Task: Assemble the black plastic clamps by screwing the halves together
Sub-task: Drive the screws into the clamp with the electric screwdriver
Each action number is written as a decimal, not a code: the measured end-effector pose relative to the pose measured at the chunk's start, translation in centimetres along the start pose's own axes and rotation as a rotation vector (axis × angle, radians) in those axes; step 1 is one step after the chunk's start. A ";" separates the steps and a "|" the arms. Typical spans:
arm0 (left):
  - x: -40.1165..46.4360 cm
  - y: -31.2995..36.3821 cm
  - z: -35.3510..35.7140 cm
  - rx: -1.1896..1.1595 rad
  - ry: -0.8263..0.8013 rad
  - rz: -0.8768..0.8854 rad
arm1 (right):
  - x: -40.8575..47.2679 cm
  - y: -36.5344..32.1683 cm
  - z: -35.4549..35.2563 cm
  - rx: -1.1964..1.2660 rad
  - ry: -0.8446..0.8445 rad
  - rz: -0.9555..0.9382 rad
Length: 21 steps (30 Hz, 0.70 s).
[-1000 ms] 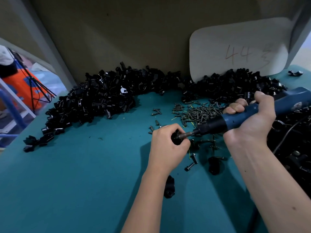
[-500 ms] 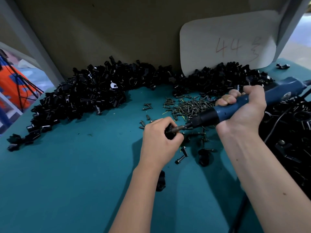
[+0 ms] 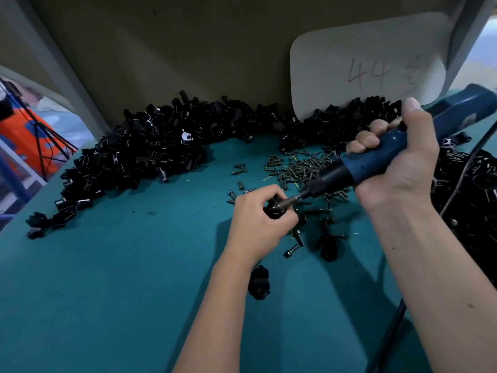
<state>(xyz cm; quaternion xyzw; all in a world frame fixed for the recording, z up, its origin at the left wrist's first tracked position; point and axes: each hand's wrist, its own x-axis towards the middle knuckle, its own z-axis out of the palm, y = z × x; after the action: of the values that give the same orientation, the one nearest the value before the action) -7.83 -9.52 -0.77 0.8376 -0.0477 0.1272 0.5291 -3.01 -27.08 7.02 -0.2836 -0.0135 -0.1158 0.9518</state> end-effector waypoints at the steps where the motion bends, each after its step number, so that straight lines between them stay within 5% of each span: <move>1: 0.0 -0.2 -0.5 -0.037 -0.024 -0.033 | 0.0 -0.3 0.0 -0.015 -0.023 -0.009; 6: 0.2 -0.2 -2.9 -0.463 0.143 -0.214 | 1.2 -1.4 -0.2 -0.025 0.035 0.036; 13: 0.1 0.6 -3.3 -1.087 -0.051 -0.218 | 0.2 3.5 -1.0 -0.330 0.127 0.260; 17: 0.5 0.1 -3.5 -0.971 0.015 -0.275 | 0.0 4.7 -1.3 -0.481 0.034 0.243; 21: 0.6 -0.1 -2.7 -0.750 -0.076 -0.329 | -0.2 3.9 -1.6 -1.144 0.001 0.015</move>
<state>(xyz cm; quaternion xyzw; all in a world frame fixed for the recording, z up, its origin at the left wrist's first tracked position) -7.72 -7.03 0.44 0.5872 0.0242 -0.0163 0.8089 -2.37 -24.75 3.52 -0.7537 0.0536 -0.0982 0.6477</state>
